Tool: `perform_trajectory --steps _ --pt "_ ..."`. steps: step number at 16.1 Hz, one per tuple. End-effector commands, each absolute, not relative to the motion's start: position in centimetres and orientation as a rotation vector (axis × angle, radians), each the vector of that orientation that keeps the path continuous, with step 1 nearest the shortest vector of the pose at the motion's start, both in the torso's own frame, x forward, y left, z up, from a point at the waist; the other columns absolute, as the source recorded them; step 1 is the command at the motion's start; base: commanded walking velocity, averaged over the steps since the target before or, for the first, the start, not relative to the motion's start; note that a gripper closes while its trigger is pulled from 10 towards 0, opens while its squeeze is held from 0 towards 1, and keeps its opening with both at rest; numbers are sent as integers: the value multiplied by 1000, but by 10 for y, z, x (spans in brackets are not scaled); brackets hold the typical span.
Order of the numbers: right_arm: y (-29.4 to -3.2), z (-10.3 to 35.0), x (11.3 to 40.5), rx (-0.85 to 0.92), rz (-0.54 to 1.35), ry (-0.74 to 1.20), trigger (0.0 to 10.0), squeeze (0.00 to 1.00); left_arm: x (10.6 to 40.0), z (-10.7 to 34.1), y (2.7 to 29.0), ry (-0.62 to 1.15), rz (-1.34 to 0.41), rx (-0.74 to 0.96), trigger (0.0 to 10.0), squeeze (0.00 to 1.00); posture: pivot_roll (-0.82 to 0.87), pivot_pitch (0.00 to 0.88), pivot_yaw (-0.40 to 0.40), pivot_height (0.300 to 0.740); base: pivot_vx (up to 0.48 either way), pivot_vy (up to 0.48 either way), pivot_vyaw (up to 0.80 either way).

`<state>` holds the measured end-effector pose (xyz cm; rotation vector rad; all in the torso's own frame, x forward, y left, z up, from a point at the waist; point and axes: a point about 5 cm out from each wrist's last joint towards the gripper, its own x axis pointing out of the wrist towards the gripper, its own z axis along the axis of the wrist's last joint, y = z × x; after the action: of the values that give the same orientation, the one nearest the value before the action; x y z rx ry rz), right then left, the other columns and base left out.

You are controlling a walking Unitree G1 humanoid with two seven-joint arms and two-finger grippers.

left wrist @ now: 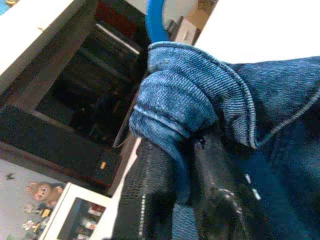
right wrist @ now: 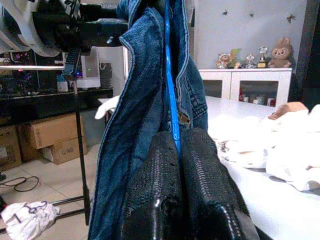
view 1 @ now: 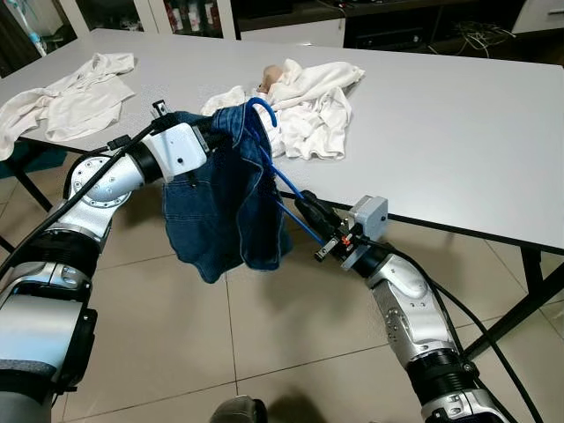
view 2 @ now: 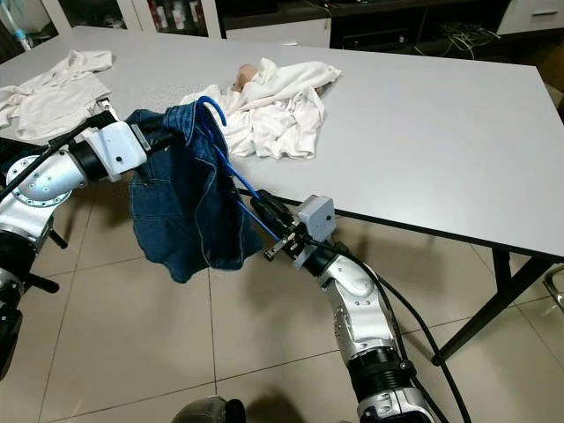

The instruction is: Hang hanger

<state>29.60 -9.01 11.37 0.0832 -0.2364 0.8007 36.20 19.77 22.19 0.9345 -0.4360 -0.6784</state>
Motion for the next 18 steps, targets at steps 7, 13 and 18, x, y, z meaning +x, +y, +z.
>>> perform_trajectory --steps 7,13,18 --pt "-87 122 302 70 783 -278 0 0 363 248 201 -594 -535 1015 10000 416 -7 0 125 740 0 0 0" --pt "-85 124 304 67 760 -297 0 0 363 276 222 -709 -289 789 10000 78 -3 0 126 740 0 0 0" --pt "-89 128 308 53 745 -315 0 0 354 261 245 -670 -271 517 10000 71 2 0 116 740 0 0 0"
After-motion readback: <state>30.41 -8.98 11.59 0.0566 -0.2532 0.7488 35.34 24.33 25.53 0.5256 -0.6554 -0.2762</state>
